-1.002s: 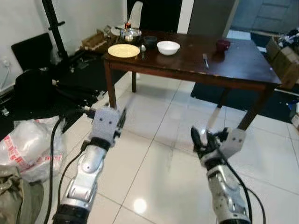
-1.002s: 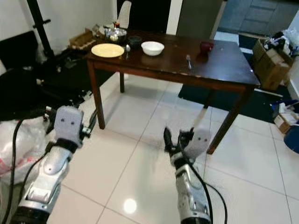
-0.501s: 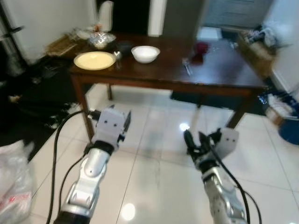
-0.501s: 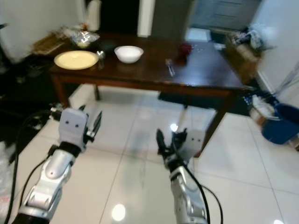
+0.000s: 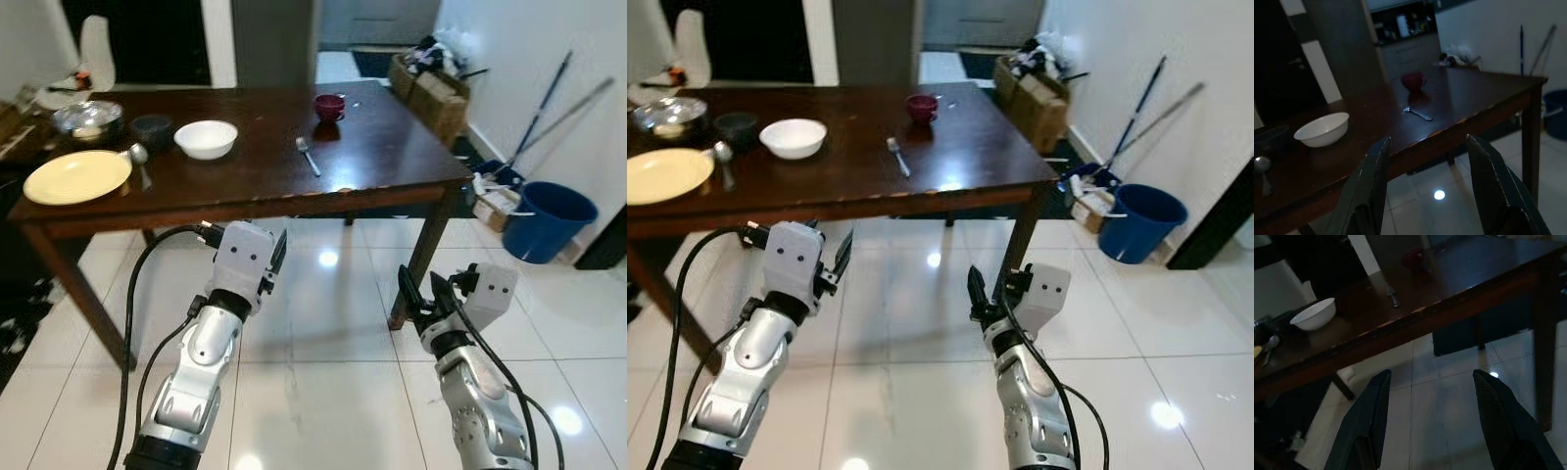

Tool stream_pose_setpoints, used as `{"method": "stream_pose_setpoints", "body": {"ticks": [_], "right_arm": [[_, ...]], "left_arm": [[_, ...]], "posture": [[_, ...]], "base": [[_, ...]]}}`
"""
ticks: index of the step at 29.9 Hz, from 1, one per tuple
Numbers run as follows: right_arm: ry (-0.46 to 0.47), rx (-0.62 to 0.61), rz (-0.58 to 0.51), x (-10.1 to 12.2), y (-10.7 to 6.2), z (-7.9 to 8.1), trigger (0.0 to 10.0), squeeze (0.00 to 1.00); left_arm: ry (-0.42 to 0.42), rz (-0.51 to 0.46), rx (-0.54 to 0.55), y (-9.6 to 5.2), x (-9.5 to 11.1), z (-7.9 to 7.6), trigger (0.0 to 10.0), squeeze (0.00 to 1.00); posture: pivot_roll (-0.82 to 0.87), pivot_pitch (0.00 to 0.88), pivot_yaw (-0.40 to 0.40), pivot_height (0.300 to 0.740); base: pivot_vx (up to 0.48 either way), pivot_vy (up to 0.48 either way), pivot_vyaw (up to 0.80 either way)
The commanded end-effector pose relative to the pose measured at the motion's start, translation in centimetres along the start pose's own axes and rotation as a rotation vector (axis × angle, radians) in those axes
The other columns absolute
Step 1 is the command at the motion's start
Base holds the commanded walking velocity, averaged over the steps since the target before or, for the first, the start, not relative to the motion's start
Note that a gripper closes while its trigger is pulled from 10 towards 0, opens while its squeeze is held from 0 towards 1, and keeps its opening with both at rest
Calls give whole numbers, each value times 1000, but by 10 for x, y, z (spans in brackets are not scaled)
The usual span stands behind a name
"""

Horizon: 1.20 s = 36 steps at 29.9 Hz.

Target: Setting the table

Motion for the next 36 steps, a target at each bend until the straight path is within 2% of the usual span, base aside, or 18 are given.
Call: {"method": "stream_pose_setpoints", "body": {"ticks": [1,17,22,26,27,29,30,34,35,36], "right_arm": [[-6,-8,14,-2,0,-1,10000,0],[-24,-9,7,2,-1,-1,10000,0],[-88,10,-21,10,1,1,10000,0],[-106,17,-36,15,2,2,10000,0],[-138,31,-50,21,4,3,10000,0],[-138,31,-50,21,4,3,10000,0],[-184,55,-57,26,6,6,10000,0],[-253,94,-47,28,7,10,10000,0],[-325,146,-1,23,7,15,10000,0],[-325,146,-1,23,7,15,10000,0]], "left_arm": [[7,16,1,-1,-2,1,10000,0],[-4,12,-11,0,0,-4,10000,4],[-5,13,-15,0,0,-5,10000,0],[-6,16,-16,-1,0,-6,10000,0],[-7,18,-17,-1,0,-6,10000,4],[-7,18,-17,-1,0,-6,10000,4],[-7,20,-18,-2,-1,-6,10000,0],[-4,24,-22,-2,-1,-6,10000,0],[0,78,-43,-6,-8,-4,10000,0],[0,78,-43,-6,-8,-4,10000,0]], "posture": [[-47,0,83,740],[-49,0,85,740],[-48,0,85,740],[-48,0,85,740],[-46,0,84,740],[-46,0,84,740],[-44,0,83,740],[-44,0,83,740],[-43,0,84,740],[-43,0,84,740]], "base": [[480,0,0],[480,0,0],[480,0,0],[480,0,0],[480,0,0],[480,0,0],[480,0,0],[480,0,0],[480,0,0],[480,0,0]]}}
Point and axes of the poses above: a point about 5 cm out from each wrist's last joint towards the gripper, its own y axis pointing out of the wrist towards the gripper, its own x axis along the axis of the wrist's last joint, z = x × y, the point moved 2 cm from there along y, pointing out of the wrist towards the gripper, and after that the axes turned 2 degrees about y, right-handed, at the moved point
